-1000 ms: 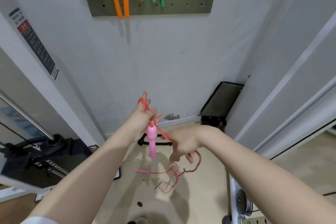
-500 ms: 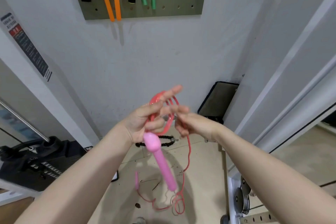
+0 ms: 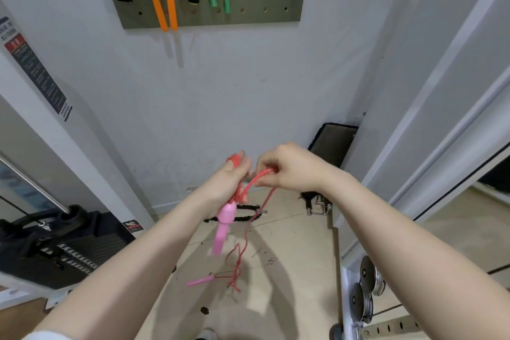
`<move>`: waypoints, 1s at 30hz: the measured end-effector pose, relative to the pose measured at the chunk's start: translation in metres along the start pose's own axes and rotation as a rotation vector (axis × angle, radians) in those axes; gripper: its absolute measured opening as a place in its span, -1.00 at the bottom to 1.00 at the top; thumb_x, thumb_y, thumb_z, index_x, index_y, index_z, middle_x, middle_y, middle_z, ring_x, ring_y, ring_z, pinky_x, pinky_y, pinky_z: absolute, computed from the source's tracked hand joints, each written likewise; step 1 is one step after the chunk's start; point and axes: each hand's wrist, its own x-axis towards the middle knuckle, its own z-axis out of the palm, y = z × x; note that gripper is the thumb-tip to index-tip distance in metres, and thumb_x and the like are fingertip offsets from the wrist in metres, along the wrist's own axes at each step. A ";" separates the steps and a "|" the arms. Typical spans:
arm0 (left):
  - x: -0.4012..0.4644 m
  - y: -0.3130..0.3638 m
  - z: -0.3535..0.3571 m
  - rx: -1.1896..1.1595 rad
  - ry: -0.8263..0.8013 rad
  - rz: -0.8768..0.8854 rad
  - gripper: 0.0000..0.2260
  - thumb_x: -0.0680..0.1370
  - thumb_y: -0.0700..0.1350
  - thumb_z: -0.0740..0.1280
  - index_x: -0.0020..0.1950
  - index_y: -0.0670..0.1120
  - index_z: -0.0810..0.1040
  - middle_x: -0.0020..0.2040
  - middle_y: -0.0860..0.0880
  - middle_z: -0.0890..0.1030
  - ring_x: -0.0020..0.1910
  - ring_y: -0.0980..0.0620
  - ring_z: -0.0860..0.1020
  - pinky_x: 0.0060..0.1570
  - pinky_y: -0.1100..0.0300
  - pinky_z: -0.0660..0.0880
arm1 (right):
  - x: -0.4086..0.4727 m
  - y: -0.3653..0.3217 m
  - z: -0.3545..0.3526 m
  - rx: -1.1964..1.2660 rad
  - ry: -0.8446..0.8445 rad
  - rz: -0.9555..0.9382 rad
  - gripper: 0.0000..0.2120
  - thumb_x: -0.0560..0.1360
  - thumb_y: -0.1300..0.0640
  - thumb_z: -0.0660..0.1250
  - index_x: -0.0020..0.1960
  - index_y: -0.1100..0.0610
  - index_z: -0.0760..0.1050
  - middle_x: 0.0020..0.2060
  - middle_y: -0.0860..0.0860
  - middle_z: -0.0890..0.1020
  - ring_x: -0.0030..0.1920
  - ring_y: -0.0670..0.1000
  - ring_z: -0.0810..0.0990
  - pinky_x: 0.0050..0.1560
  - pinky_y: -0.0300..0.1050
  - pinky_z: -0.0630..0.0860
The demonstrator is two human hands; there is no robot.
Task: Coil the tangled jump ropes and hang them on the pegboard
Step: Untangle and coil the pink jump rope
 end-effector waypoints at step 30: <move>0.028 0.006 -0.037 -0.286 0.524 0.280 -0.51 0.64 -0.28 0.08 0.53 -0.07 0.00 0.47 -0.08 0.26 -0.07 -0.04 0.63 0.09 0.15 0.51 | -0.019 0.021 0.036 0.358 -0.505 0.217 -0.76 0.52 0.16 0.27 0.18 0.07 0.39 -0.48 0.02 0.43 -0.64 -0.11 0.34 -0.54 -0.28 0.39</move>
